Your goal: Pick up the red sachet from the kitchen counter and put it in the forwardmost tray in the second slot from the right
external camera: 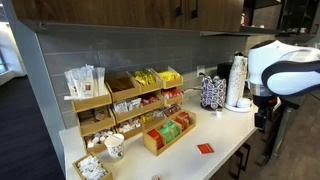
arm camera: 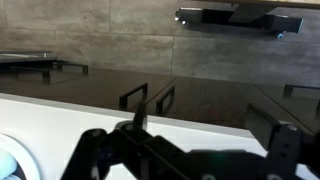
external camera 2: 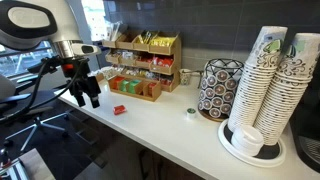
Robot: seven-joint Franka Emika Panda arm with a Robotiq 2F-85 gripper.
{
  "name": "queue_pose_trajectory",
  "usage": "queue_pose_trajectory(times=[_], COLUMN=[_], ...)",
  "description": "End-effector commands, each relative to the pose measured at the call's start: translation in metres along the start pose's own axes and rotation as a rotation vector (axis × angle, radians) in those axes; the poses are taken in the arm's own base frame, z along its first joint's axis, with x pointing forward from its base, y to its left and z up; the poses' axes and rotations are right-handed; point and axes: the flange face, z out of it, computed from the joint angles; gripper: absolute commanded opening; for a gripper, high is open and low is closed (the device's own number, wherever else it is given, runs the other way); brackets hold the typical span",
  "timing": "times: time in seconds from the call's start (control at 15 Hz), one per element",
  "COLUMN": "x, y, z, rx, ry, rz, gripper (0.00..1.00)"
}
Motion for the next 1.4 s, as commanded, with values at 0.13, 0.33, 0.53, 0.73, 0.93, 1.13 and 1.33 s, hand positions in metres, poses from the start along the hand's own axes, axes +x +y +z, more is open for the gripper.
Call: queue_pose_trajectory(times=[0.13, 0.33, 0.53, 0.73, 0.93, 1.13, 1.33], x=[0.000, 0.000, 0.000, 0.023, 0.046, 0.069, 0.089], y=[0.000, 0.000, 0.000, -0.020, -0.043, -0.070, -0.090], z=[0.000, 0.000, 0.000, 0.004, 0.009, 0.022, 0.036], rx=[0.000, 0.000, 0.000, 0.032, 0.033, 0.053, 0.062], ry=[-0.001, -0.001, -0.001, 0.092, 0.180, 0.247, 0.278], rz=[0.000, 0.000, 0.000, -0.135, -0.282, -0.430, -0.570], gripper=[1.00, 1.00, 1.00, 1.00, 1.00, 1.00, 1.00])
